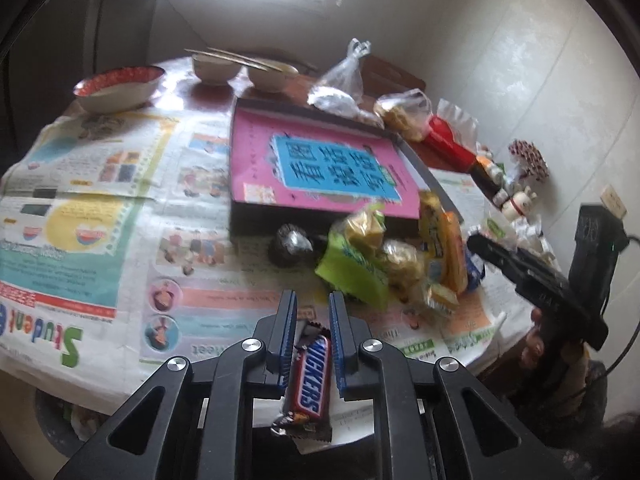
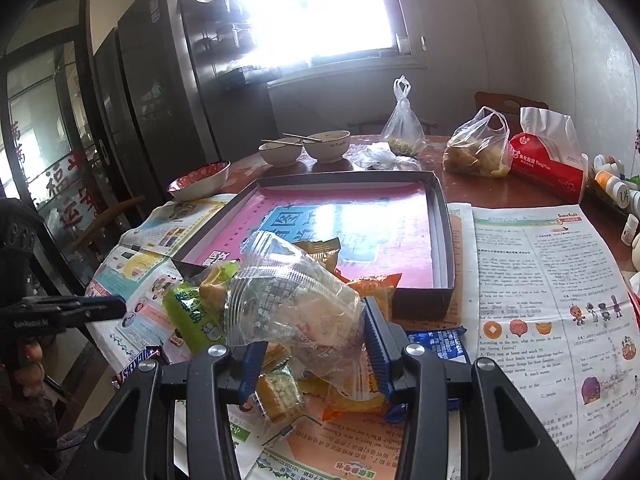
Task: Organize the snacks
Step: 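Carry the Snickers bar with the left gripper over the tray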
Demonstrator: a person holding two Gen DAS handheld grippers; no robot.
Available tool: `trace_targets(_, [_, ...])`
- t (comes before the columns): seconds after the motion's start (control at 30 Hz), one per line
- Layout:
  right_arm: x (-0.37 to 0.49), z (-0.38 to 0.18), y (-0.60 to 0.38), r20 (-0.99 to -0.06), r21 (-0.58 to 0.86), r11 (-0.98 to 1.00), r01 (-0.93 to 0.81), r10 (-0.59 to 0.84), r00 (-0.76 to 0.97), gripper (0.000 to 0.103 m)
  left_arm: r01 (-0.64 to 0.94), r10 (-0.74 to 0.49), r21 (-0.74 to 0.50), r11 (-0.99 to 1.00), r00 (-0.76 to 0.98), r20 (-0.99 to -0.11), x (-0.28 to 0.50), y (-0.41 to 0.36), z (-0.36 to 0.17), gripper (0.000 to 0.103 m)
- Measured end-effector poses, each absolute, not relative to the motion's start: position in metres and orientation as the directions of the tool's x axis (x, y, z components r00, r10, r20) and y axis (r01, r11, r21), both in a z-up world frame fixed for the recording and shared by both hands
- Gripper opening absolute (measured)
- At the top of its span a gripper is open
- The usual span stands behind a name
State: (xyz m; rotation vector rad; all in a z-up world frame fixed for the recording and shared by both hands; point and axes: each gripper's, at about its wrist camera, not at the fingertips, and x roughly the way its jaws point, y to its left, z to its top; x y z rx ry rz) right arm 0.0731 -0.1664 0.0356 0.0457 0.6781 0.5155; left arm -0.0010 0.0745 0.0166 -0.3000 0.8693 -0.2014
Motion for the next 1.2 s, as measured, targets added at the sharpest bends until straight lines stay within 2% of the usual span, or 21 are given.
trace_targets(0.07, [0.073, 0.036, -0.166, -0.587, 0.205, 0.874, -0.441, 0.470, 0.659, 0.045, 0.065, -0.308, -0.342, 0.937, 0.612, -0.728, -0.004, 0.072, 0.015, 0.017])
trace_targets(0.13, [0.072, 0.037, -0.165, -0.582, 0.207, 0.871, -0.446, 0.476, 0.659, 0.045, 0.077, -0.301, -0.323, 0.943, 0.608, -0.735, -0.009, 0.068, 0.016, 0.023])
trace_targets(0.2, [0.073, 0.037, -0.165, -0.579, 0.211, 0.868, -0.450, 0.482, 0.657, 0.045, 0.081, -0.277, -0.287, 0.955, 0.598, -0.752, -0.011, 0.062, 0.014, 0.040])
trace_targets(0.27, [0.073, 0.036, -0.164, -0.581, 0.210, 0.868, -0.451, 0.482, 0.656, 0.045, 0.095, -0.258, -0.250, 0.963, 0.582, -0.771, -0.013, 0.056, 0.010, 0.046])
trace_targets(0.57, [0.071, 0.039, -0.167, -0.573, 0.215, 0.870, -0.444, 0.480, 0.664, 0.045, 0.089, -0.146, -0.117, 0.989, 0.515, -0.845, -0.010, 0.033, -0.019, 0.046])
trace_targets(0.63, [0.071, 0.040, -0.168, -0.570, 0.213, 0.871, -0.443, 0.479, 0.667, 0.045, 0.083, -0.138, -0.111, 0.990, 0.508, -0.850, -0.009, 0.031, -0.023, 0.043])
trace_targets(0.67, [0.072, 0.040, -0.168, -0.570, 0.214, 0.871, -0.442, 0.478, 0.668, 0.045, 0.079, -0.122, -0.095, 0.992, 0.517, -0.847, -0.008, 0.030, -0.023, 0.031])
trace_targets(0.7, [0.072, 0.040, -0.169, -0.571, 0.215, 0.871, -0.441, 0.479, 0.667, 0.045, 0.078, -0.110, -0.081, 0.994, 0.520, -0.847, -0.008, 0.028, -0.023, 0.029])
trace_targets(0.97, [0.084, 0.045, -0.170, -0.564, 0.218, 0.874, -0.433, 0.475, 0.676, 0.045, 0.066, -0.155, -0.143, 0.988, 0.562, -0.813, 0.001, 0.039, -0.004, 0.029])
trace_targets(1.2, [0.100, 0.055, -0.172, -0.545, 0.221, 0.879, -0.422, 0.471, 0.694, 0.045, 0.022, -0.125, -0.145, 0.989, 0.647, -0.752, 0.020, 0.060, 0.031, 0.029])
